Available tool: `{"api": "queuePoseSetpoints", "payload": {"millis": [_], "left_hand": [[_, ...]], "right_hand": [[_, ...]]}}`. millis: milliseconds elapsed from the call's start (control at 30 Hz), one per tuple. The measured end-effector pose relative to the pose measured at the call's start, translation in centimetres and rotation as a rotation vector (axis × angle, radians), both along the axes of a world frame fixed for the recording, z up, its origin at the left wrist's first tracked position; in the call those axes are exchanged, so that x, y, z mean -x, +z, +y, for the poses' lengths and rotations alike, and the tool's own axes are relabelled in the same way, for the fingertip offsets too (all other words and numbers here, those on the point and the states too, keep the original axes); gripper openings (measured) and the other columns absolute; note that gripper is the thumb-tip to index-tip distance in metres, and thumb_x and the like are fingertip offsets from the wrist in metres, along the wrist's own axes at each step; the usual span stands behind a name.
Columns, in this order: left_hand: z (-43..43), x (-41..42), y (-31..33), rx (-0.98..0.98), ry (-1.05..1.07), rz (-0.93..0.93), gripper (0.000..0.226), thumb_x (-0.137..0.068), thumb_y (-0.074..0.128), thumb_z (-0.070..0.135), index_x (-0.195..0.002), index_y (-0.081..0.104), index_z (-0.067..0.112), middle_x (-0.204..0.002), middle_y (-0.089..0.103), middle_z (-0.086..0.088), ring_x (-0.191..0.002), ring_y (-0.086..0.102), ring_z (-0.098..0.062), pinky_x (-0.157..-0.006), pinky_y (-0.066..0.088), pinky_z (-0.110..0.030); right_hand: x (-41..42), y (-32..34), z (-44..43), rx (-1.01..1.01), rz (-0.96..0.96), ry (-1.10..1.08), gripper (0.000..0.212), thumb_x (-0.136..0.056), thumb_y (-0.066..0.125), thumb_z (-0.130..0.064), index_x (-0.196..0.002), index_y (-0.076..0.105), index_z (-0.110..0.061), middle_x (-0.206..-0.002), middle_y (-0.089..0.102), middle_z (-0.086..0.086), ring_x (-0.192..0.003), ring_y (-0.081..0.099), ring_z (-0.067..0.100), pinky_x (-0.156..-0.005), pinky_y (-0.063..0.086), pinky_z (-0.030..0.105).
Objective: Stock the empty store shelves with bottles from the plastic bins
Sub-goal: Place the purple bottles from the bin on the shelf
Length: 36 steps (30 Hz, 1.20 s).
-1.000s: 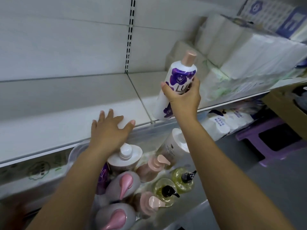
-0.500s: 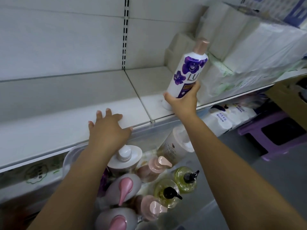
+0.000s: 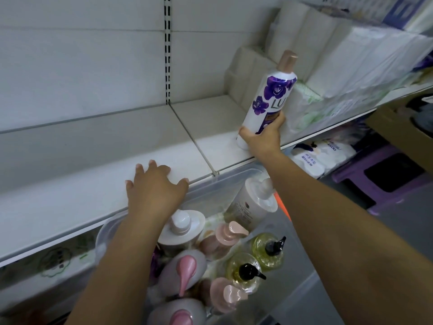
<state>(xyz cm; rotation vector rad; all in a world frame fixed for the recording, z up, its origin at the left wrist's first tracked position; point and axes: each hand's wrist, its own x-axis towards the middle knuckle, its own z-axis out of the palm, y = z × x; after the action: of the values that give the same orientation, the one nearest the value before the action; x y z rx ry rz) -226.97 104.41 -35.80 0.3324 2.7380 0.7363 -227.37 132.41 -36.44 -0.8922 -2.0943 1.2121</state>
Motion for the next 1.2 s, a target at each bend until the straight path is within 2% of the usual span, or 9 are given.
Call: {"api": "queuePoseSetpoints", "payload": {"millis": [233,367,533,733,833,933,1033,1133,1200], "left_hand": [[-1.5,-0.1,1.4,-0.194,0.059,-0.033,0.054,-0.093,0.06,0.044,-0.139,0.055,0.015,-0.141,0.055,-0.003,-0.141,0.039,-0.025,-0.112,0.036,-0.041],[-2.7,-0.5,2.2,-0.272,0.048,-0.04,0.049,-0.092,0.064,0.042,-0.136,0.058,0.021,-0.139,0.058,0.002,-0.126,0.054,-0.019,-0.097,0.038,-0.028],[-4.1,-1.2,3.0,-0.366,0.068,-0.019,0.041,-0.091,0.068,0.038,-0.129,0.064,0.022,-0.131,0.064,0.003,-0.119,0.058,-0.014,-0.095,0.038,-0.025],[-7.0,-2.2,3.8,-0.327,0.136,0.016,0.03,-0.091,0.068,0.034,-0.117,0.071,0.018,-0.118,0.069,0.003,-0.108,0.061,-0.015,-0.09,0.039,-0.024],[-9.5,-2.8,4.0,-0.303,0.202,0.02,0.026,-0.092,0.067,0.033,-0.111,0.074,0.016,-0.112,0.071,0.001,-0.106,0.062,-0.019,-0.087,0.041,-0.026],[-11.4,-3.5,3.5,-0.292,0.242,-0.007,0.023,-0.092,0.069,0.03,-0.106,0.075,0.013,-0.105,0.073,-0.003,-0.095,0.066,-0.022,-0.08,0.044,-0.026],[-12.5,-3.8,2.9,-0.281,0.238,-0.036,0.019,-0.089,0.073,0.024,-0.104,0.076,0.013,-0.103,0.073,-0.003,-0.087,0.065,-0.019,-0.072,0.046,-0.021],[-13.3,-3.7,2.6,-0.328,0.257,-0.079,0.017,-0.089,0.074,0.022,-0.104,0.077,0.015,-0.099,0.074,-0.001,-0.088,0.069,-0.019,-0.087,0.057,-0.035],[-13.6,-3.5,2.6,-0.34,0.252,-0.104,0.016,-0.089,0.075,0.023,-0.103,0.077,0.016,-0.096,0.074,-0.001,-0.087,0.07,-0.02,-0.089,0.058,-0.04]], "right_hand": [[-0.5,1.5,-1.3,0.052,-0.071,-0.06,0.105,-0.074,0.085,-0.031,-0.149,0.012,-0.019,-0.139,0.053,0.007,-0.119,0.057,0.025,-0.098,0.045,0.029],[-3.0,3.3,-4.6,0.202,-0.168,-0.104,0.082,-0.084,0.079,-0.029,-0.14,0.024,-0.006,-0.137,0.056,0.01,-0.108,0.055,0.02,-0.09,0.04,0.024],[-8.3,5.6,-10.9,0.331,-0.041,-0.088,0.061,-0.089,0.073,-0.03,-0.14,0.042,-0.012,-0.124,0.055,-0.002,-0.107,0.054,0.014,-0.088,0.04,0.025],[-13.8,6.0,-19.3,0.552,0.14,0.233,0.028,-0.087,0.076,-0.015,-0.112,0.062,-0.016,-0.101,0.075,0.006,-0.098,0.073,0.021,-0.092,0.057,0.035],[-15.2,4.7,-22.3,0.522,0.031,0.452,0.024,-0.085,0.078,-0.011,-0.107,0.068,-0.009,-0.099,0.075,0.01,-0.096,0.074,0.024,-0.091,0.059,0.036],[-15.5,2.5,-24.0,0.325,-0.173,0.643,0.037,-0.078,0.086,-0.018,-0.109,0.067,-0.016,-0.107,0.073,0.0,-0.1,0.071,0.013,-0.096,0.056,0.034],[-15.8,0.9,-25.0,0.034,-0.31,0.684,0.065,-0.07,0.09,-0.032,-0.127,0.06,-0.024,-0.122,0.066,-0.01,-0.115,0.061,0.004,-0.103,0.05,0.031],[-15.3,0.9,-25.1,-0.124,-0.385,0.773,0.091,-0.07,0.091,-0.033,-0.148,0.044,-0.026,-0.142,0.053,-0.004,-0.131,0.048,0.011,-0.107,0.039,0.026],[-14.2,0.6,-25.1,-0.249,-0.477,0.845,0.105,-0.068,0.091,-0.036,-0.154,0.031,-0.026,-0.149,0.044,0.0,-0.139,0.033,0.018,-0.112,0.034,0.032]]}}
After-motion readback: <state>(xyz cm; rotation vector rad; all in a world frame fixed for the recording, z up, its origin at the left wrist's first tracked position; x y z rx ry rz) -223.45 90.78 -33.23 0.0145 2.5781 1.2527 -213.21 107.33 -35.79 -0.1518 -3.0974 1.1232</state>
